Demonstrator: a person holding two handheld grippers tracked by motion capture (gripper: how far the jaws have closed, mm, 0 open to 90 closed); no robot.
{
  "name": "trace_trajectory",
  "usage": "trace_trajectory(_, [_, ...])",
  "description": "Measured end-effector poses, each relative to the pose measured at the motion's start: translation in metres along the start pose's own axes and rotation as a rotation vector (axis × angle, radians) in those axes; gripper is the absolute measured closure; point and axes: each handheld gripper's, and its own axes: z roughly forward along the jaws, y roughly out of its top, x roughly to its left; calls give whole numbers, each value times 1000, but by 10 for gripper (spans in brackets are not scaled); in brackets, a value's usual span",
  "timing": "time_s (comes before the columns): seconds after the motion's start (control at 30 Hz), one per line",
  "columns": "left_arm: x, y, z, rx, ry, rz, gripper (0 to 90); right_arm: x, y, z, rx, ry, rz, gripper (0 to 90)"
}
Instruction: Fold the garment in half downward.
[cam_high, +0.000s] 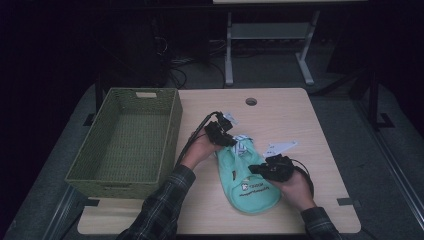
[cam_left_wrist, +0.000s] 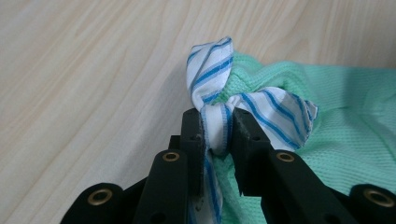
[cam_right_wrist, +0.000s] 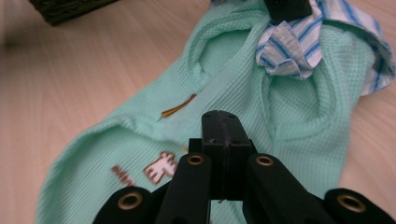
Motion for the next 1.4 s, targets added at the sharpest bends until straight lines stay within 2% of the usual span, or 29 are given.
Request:
trace_trajectory(0.07, [-1,1,-3,-4,2,15,757,-2,2,8,12,2,6,898])
trace_trajectory(0.13, [-3,2,-6,-22,4,12,757,-3,3,17,24,3,5,899])
trace_trajectory(0.17, [-3,3,-9,-15,5,26,757,-4,3,21,33,1,1,899])
trace_trajectory(0.33, [-9,7,-21,-43,15,36,757,-10,2,39,72,-17,2,899])
trace_trajectory(0.4, [-12,8,-24,-63,14,35,757,-12,4,42,67,-19,5,899])
trace_trajectory(0.43, [-12,9,-26,-65,19,46,757,-13,6,43,71,-30,5,899])
trace_trajectory(0.5, [-13,10,-30,-84,27,38,757,-15,9,47,70,-50,0,899])
trace_trajectory(0.63, [-14,10,-37,-91,50,46,757,-21,13,52,45,-64,3,899])
trace_trajectory(0.7, [-14,10,-39,-91,62,48,757,-22,14,50,39,-68,6,898])
trace_trajectory(0.8, [-11,9,-41,-86,72,48,757,-18,15,33,19,-58,4,899])
trace_trajectory(0.83, [-10,8,-40,-85,78,43,757,-16,14,26,15,-59,-12,898])
trace_trajectory(0.97, [-6,8,-41,-79,96,42,757,-3,-2,8,51,-41,-18,898])
trace_trajectory(1.13, [-2,7,-44,-85,132,29,757,12,-24,-6,91,-16,-20,899])
trace_trajectory(1.23, [-2,7,-46,-87,138,29,756,16,-31,-8,107,-10,-23,898])
trace_trajectory(1.4, [-12,7,-49,-92,142,50,756,14,-35,-1,126,-11,-15,899])
